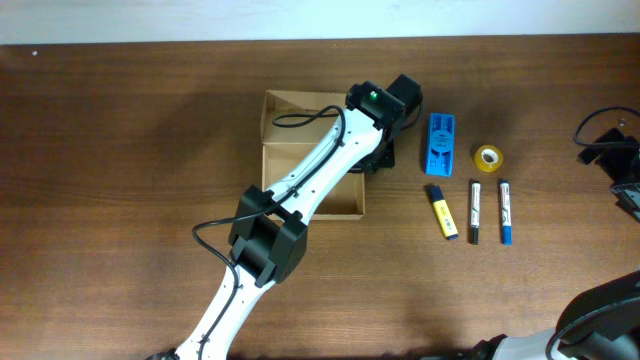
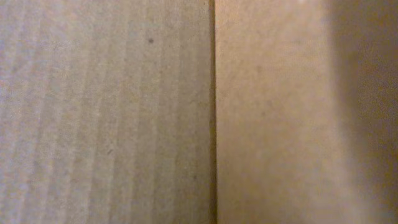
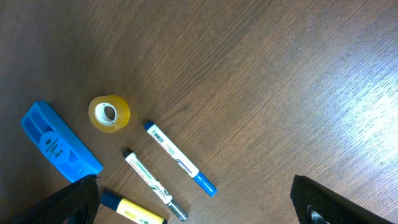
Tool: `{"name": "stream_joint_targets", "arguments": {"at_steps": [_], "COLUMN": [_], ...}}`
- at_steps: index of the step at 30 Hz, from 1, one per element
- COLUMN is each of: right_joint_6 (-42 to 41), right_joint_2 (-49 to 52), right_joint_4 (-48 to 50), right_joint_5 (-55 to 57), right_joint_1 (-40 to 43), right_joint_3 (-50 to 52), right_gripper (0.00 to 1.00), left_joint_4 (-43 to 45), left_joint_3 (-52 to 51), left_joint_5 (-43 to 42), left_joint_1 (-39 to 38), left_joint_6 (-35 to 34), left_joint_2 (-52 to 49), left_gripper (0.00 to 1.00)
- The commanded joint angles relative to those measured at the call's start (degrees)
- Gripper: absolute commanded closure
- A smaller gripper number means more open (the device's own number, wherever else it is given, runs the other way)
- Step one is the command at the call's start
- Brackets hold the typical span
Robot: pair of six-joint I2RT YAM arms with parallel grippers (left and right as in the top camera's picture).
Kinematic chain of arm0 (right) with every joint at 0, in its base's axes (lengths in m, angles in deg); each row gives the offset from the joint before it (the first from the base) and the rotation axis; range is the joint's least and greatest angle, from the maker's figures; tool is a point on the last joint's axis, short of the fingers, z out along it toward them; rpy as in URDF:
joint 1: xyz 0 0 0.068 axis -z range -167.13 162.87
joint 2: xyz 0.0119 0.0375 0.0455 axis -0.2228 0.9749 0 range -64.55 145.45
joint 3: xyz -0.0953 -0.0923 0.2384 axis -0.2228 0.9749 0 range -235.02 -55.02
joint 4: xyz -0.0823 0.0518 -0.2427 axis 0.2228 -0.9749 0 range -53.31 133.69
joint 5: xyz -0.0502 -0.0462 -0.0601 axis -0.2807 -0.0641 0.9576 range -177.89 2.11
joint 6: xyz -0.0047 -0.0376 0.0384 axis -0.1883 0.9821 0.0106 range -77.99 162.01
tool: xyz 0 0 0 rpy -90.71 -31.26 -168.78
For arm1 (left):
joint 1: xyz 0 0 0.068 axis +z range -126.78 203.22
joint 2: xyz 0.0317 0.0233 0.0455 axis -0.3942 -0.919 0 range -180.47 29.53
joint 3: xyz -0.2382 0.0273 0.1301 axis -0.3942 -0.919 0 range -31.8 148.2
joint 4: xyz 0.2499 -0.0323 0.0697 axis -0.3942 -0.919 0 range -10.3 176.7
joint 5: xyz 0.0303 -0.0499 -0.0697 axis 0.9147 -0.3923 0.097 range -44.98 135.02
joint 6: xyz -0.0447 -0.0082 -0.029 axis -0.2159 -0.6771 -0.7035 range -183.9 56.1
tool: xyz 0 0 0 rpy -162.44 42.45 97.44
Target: Pack container
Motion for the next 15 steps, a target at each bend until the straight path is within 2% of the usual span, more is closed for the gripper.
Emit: {"name": "stream_joint_targets", "arguments": {"at_steps": [1,6,12,13,14,15], "right_joint_6": [0.0,0.0,0.1,0.0,0.1,0.1], "right_joint_2": [0.0,0.0,0.0,0.0,0.0,0.0], "right_joint_4": [0.0,0.0,0.0,0.0,0.0,0.0], "right_joint_5": [0.5,0.6,0.7,0.7,0.7,0.7], "right_joint_1": [-0.7,-1.5,-1.5,-1.5,-1.5,-1.5], "right_joint_3": [-0.9,-0.9,-0.9,-0.9,-0.9,-0.9], "right_gripper": [0.01,0.01,0.01,0.01,0.01,0.01], "left_joint_4": [1.2,2.6,2.8,2.8,2.8,2.9], "left_joint_3": [0.7,0.7,0.7,0.7,0.7,0.7], "left_joint_5": [2.6,2.5,2.6,2.5,2.6,2.5], "left_joint_1": [0.4,0.8,0.9,0.9,1.0,1.0], "left_joint_6": [-0.1,-0.1,0.2,0.3,0.4,1.1], "left_joint_2": [-0.2,-0.2,-0.2,-0.2,-0.2,-0.2], "left_gripper": [0.98,0.91,0.9,0.85,0.67,0.56]}}
